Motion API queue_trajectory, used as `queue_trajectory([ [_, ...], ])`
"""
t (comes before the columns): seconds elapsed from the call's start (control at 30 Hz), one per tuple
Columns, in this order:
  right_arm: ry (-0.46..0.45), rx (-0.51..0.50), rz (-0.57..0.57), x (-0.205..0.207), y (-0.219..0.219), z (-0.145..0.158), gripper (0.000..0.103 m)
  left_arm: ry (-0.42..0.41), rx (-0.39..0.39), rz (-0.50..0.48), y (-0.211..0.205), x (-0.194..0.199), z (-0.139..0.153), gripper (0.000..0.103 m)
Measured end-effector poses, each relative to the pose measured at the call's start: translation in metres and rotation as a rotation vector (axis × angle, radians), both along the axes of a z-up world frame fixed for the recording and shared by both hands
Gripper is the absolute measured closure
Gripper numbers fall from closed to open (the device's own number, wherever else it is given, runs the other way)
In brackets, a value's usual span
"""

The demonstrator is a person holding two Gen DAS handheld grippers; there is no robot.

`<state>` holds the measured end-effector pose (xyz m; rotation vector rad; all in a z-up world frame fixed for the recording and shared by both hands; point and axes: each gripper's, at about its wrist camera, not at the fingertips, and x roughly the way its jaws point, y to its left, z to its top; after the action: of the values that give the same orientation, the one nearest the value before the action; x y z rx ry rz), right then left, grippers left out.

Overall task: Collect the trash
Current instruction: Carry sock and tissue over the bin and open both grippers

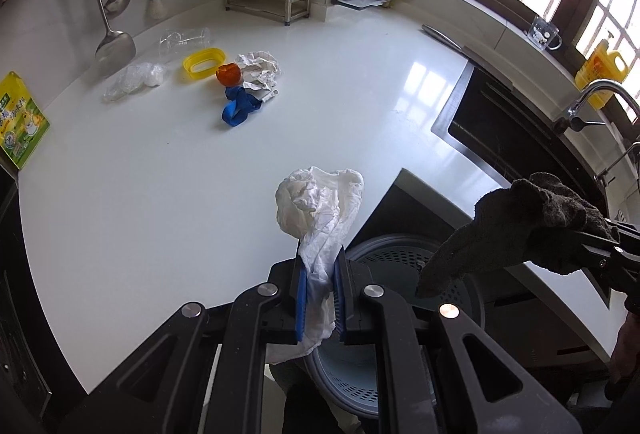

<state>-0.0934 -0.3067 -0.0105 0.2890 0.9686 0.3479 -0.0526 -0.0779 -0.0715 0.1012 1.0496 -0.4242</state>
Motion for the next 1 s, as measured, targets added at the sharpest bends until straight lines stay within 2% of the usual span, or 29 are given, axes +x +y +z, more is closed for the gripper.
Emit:
queue_trajectory([
  [0.6,0.116,-0.027,-0.003,-0.040,-0.007,-0.043,0.091,0.089,0.015,-0.131,-0.048,-0.037,-0.029,0.092],
  [0.8,0.164,-0.051,-0.014,-0.044,-0.010,-0.064,0.091,0.142,0.026,-0.157,-0.058,-0.041,-0.052,0.092],
  [1.0,0.230,-0.095,-0.014,-0.043,-0.012,-0.095,0.091,0.216,0.051,-0.197,-0.070,-0.041,-0.087,0.092],
])
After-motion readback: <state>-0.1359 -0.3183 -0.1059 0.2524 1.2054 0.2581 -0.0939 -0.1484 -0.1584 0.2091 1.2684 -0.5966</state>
